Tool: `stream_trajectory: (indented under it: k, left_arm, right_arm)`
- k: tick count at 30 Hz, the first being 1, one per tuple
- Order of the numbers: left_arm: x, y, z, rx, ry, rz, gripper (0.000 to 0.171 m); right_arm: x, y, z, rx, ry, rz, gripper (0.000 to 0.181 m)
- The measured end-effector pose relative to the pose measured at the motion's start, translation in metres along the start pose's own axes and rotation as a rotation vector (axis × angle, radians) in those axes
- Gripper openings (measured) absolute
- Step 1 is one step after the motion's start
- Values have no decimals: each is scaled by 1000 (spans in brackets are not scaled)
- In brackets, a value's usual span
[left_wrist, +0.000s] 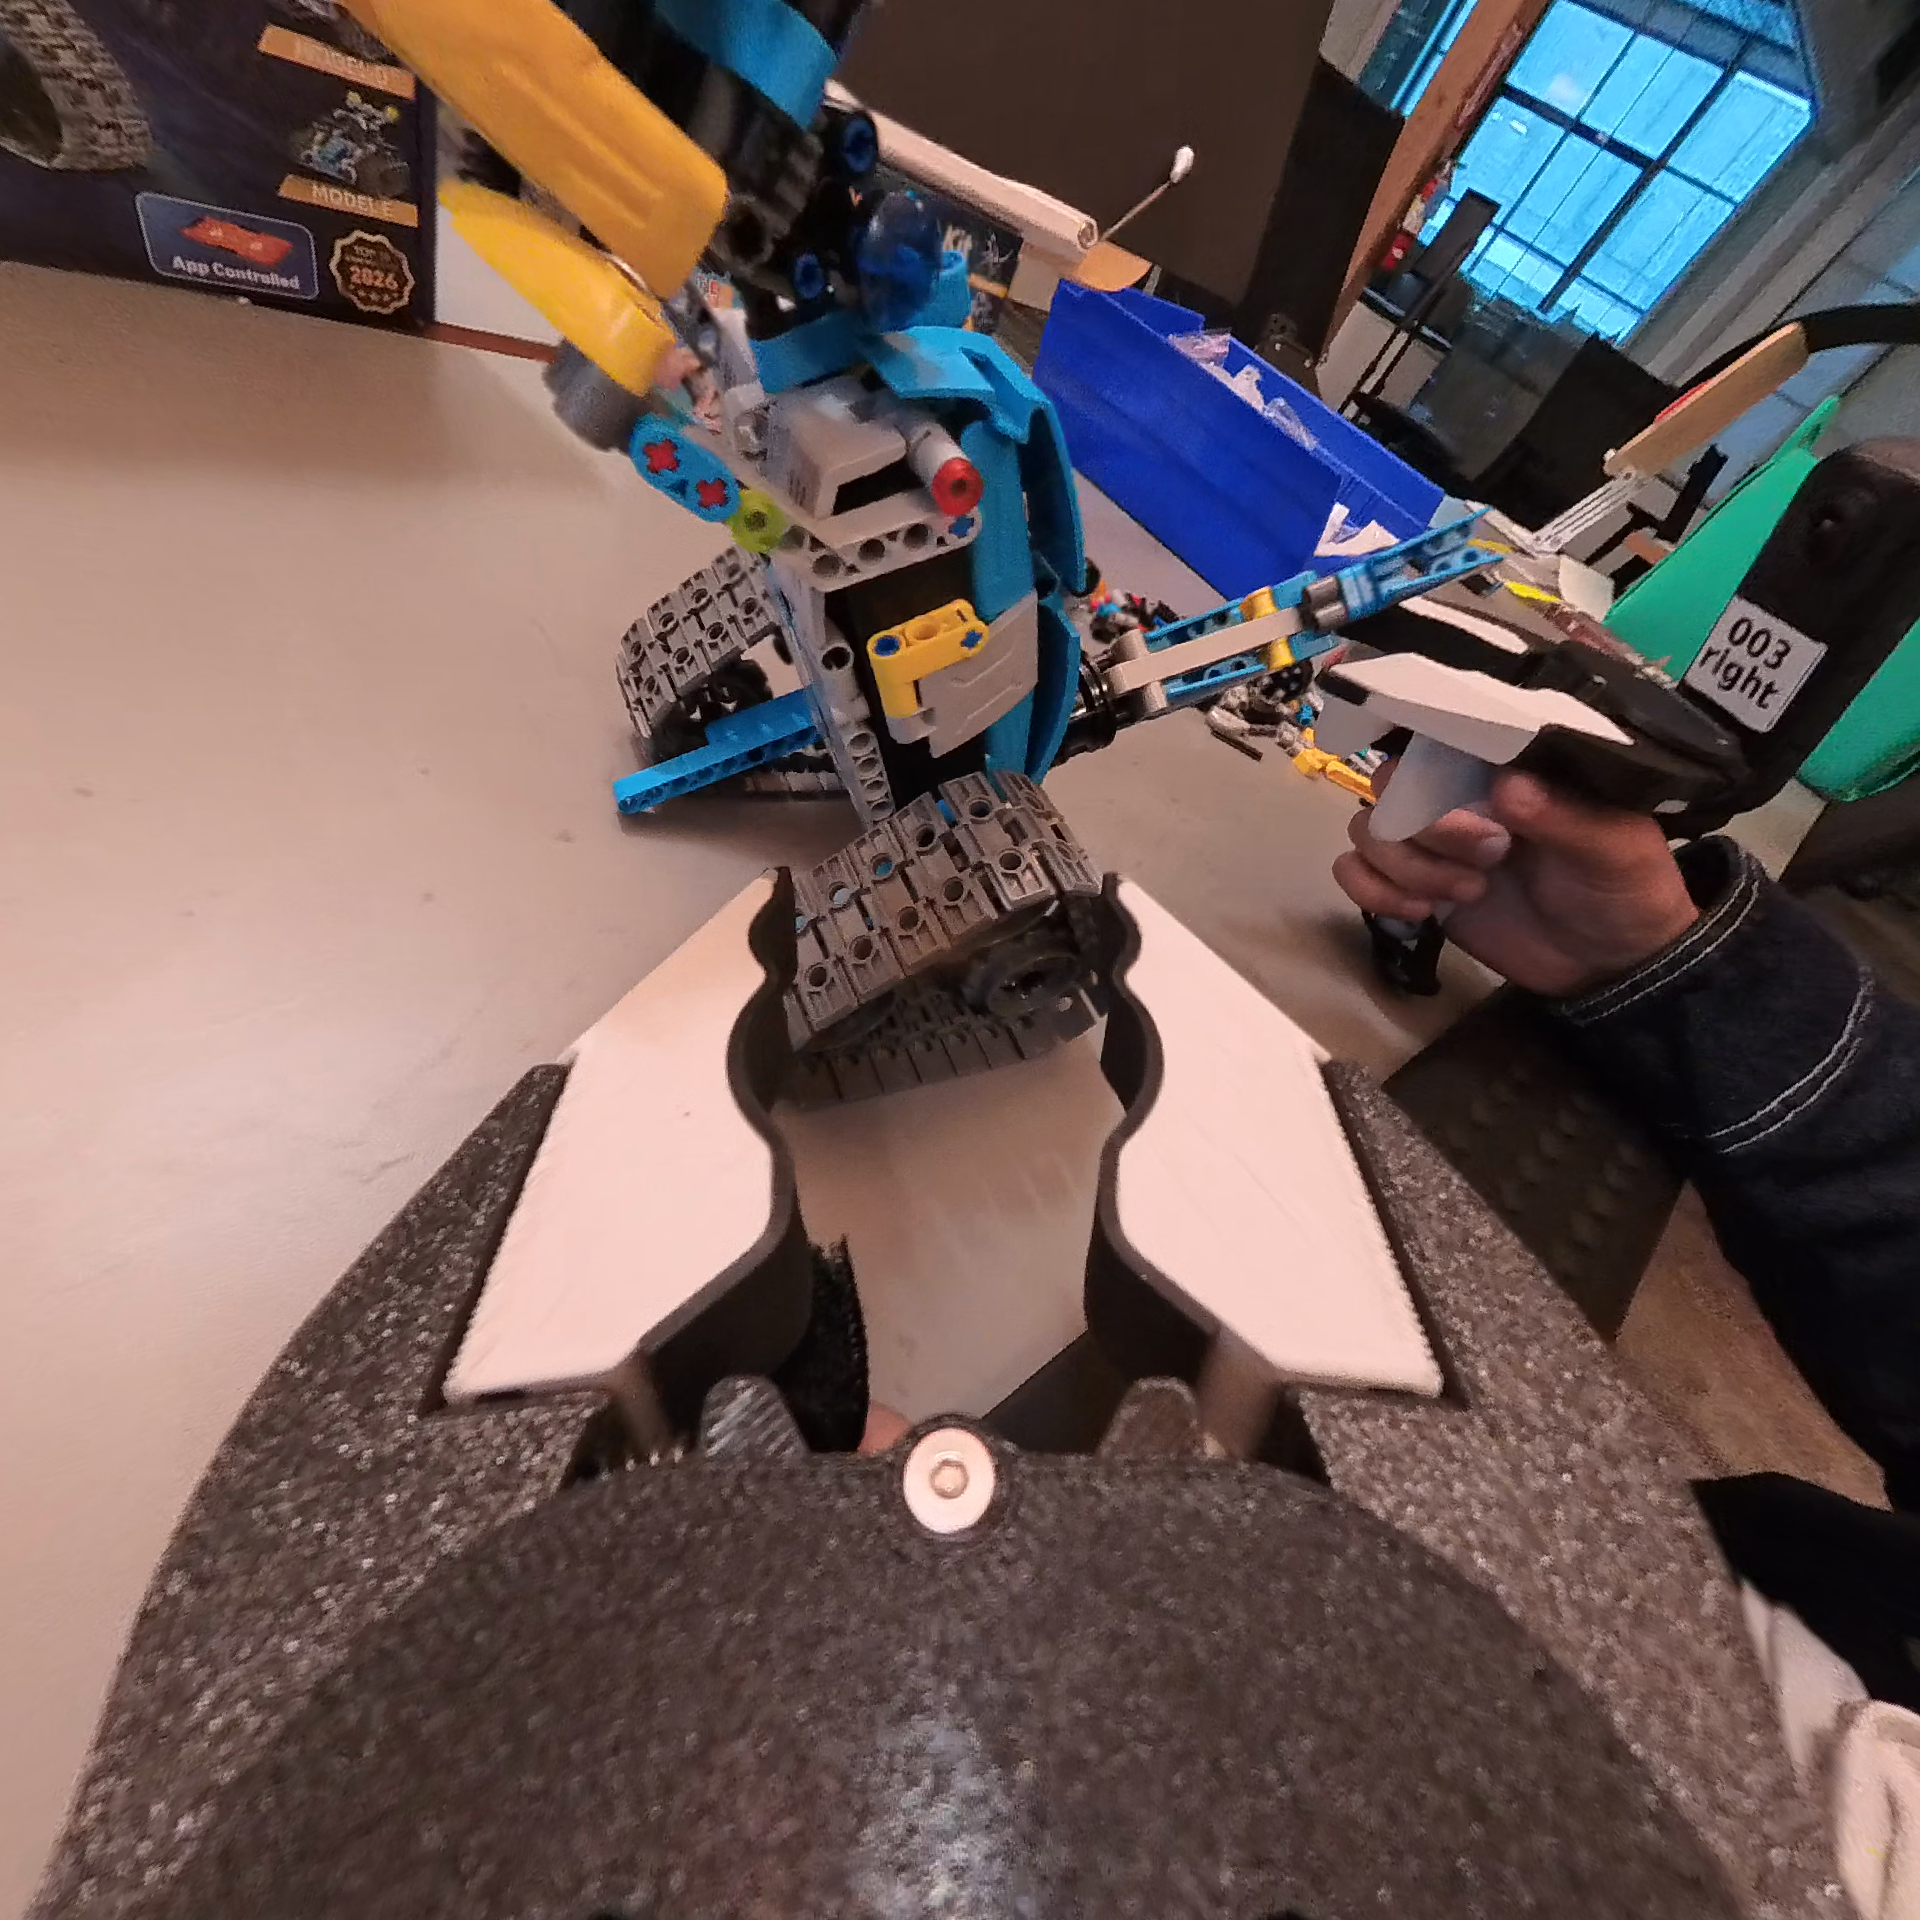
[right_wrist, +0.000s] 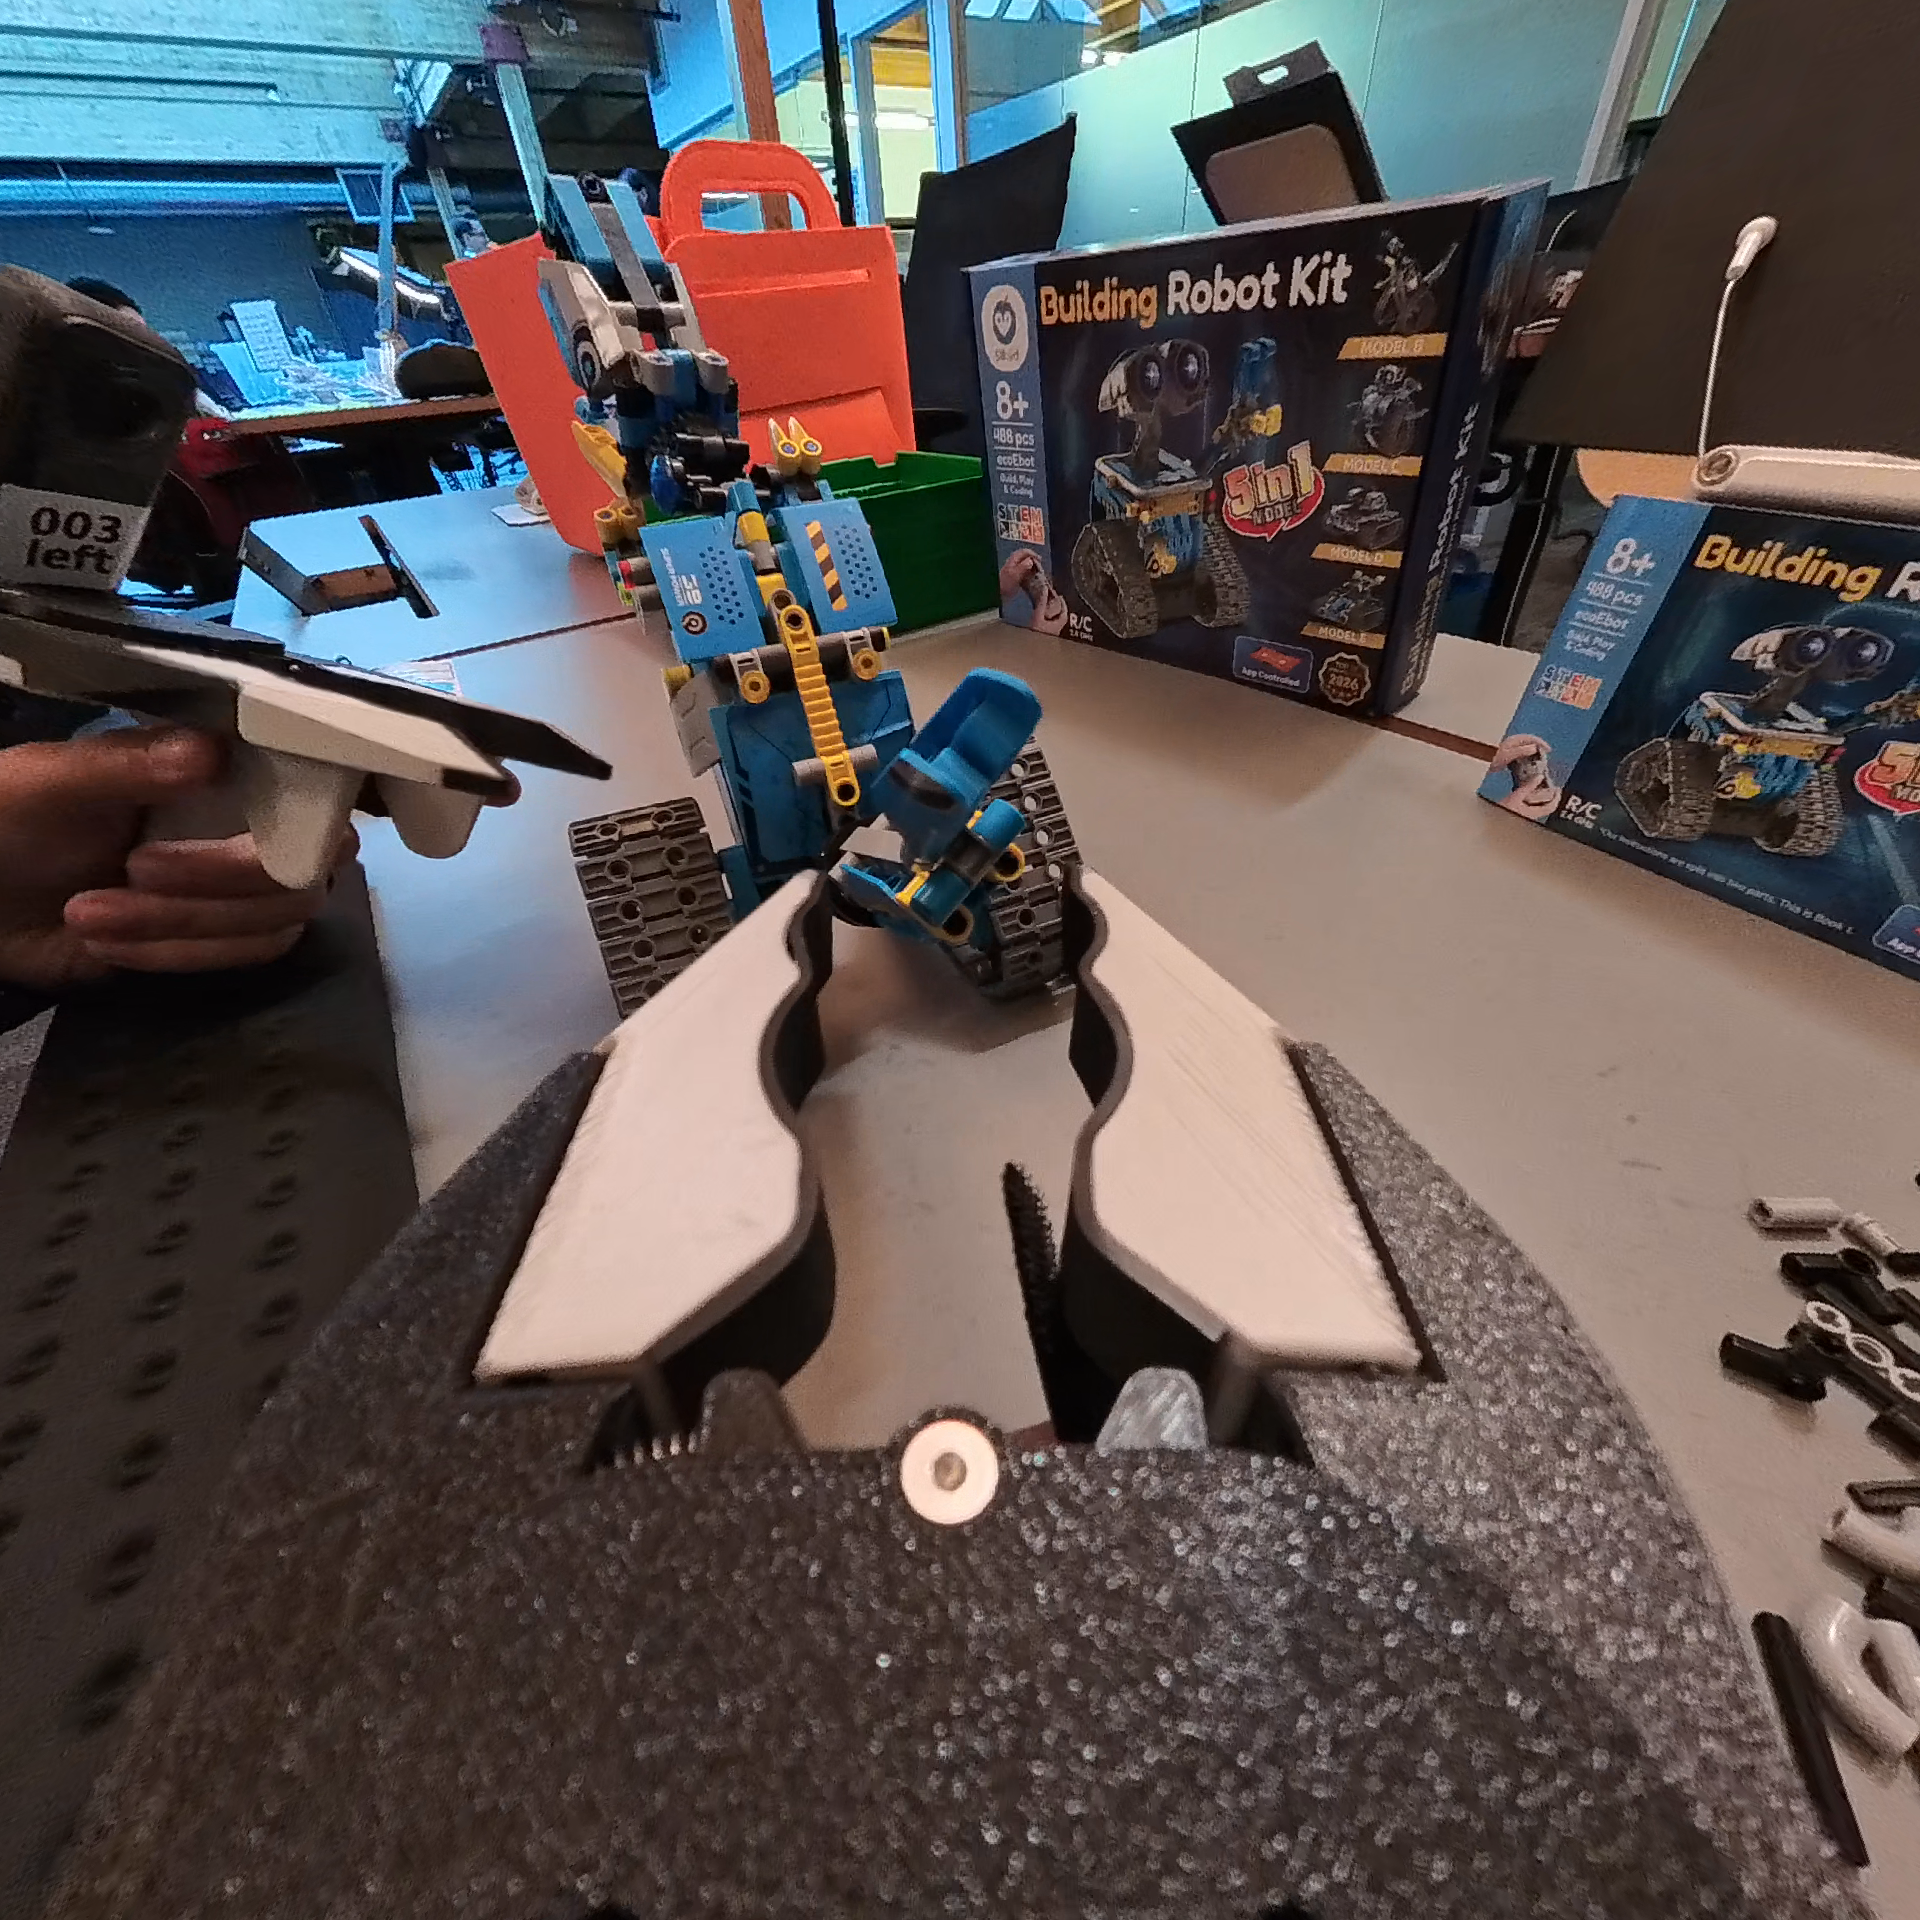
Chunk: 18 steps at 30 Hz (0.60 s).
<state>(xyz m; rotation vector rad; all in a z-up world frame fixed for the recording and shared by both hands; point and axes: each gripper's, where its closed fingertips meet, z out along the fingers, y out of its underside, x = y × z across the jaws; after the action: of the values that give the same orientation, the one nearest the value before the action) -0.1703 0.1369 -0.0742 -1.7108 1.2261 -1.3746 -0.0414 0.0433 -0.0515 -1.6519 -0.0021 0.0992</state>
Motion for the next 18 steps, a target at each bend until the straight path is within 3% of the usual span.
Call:
stream_trajectory:
  k: [10,13,15,18]
  left_arm:
    - [7,-7,-3,39,-25,91,47]
    - [30,-17,-5,70,-55,379,44]
    - [50,-11,5,-16,-33,600,22]
    - [72,-4,34,-165,34,768,23]
  right_arm:
    - [3,-13,-10,54,3,-28,42]
    - [-1,-25,-24,56,-41,-100,39]
    - [-6,-26,-29,4,-93,-151,40]
    - [-1,-26,-30,-116,-118,-310,41]
